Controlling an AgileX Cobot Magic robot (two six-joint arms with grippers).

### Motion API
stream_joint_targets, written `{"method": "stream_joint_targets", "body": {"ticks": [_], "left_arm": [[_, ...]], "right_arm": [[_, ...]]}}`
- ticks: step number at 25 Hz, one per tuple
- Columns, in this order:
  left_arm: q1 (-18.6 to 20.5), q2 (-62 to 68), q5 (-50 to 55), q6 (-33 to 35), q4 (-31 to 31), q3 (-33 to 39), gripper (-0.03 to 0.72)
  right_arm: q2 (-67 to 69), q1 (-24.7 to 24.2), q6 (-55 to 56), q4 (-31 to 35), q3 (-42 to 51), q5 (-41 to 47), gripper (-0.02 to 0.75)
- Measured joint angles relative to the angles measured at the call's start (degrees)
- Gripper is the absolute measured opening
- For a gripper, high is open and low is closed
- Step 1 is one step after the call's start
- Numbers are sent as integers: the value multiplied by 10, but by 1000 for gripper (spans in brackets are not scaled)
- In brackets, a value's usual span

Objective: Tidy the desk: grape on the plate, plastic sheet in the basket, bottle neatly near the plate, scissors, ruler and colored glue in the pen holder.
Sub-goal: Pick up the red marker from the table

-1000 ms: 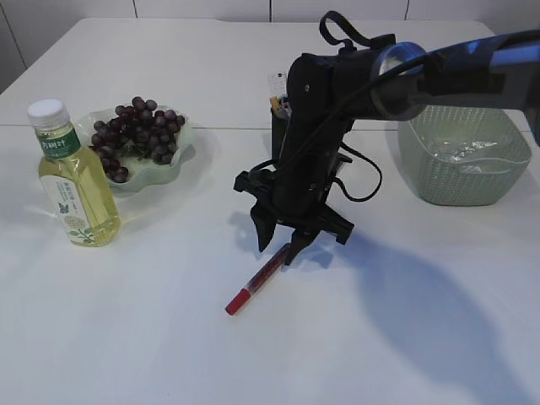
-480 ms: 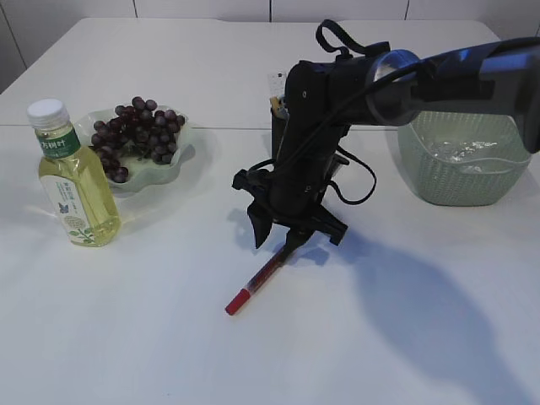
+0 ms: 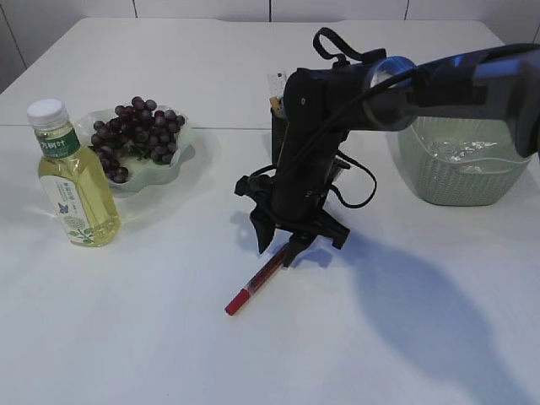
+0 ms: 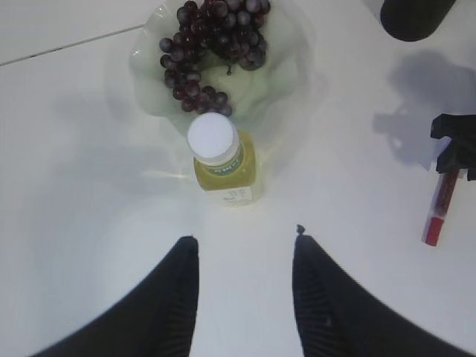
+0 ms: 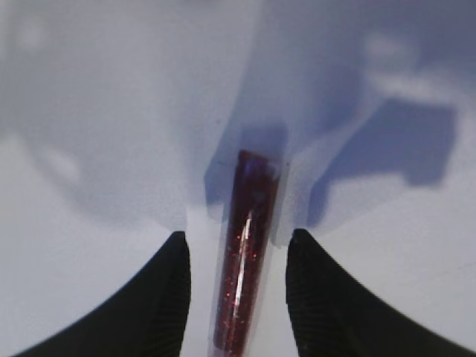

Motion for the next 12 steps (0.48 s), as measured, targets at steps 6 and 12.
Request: {"method": "stream_joint_targets", "body": {"ticks": [6, 12], "left_arm": [[0, 0, 0, 0, 0, 0, 307], [0, 0, 0, 0, 0, 0, 307]], "right_arm": [[0, -1, 4, -6, 0, 0, 330], [0, -2, 10, -11, 0, 0, 330]]}}
